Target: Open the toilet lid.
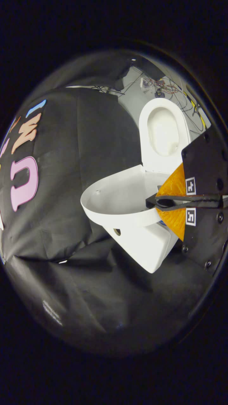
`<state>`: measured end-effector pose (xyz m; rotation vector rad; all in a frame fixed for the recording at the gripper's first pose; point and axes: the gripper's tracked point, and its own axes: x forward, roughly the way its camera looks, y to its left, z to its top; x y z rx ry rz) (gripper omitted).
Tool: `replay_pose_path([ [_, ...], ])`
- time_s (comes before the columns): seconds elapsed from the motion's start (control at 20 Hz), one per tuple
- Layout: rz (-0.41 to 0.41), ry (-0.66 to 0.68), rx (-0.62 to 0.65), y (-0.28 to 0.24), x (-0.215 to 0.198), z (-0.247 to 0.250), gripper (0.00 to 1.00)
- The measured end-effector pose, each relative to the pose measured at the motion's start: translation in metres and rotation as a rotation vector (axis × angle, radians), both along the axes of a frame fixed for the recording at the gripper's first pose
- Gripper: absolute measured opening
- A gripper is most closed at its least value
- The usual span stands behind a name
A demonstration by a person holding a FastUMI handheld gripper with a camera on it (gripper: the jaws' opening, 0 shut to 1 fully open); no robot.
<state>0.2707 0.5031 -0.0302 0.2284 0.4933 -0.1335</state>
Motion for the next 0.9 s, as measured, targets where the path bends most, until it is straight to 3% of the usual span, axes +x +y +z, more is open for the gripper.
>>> replay_pose_path([
  [0.15, 0.019, -0.004, -0.042, 0.009, 0.004, -0.001, 0.01],
  [0.2, 0.016, -0.017, -0.047, 0.010, 0.007, 0.001, 0.08],
  [0.6, 0.032, -0.034, -0.155, 0.022, 0.010, 0.002, 0.08],
  [0.75, 0.056, -0.042, -0.135, 0.029, 0.012, -0.008, 0.41],
  [0.9, 0.096, -0.028, -0.151, 0.039, 0.006, -0.021, 0.66],
])
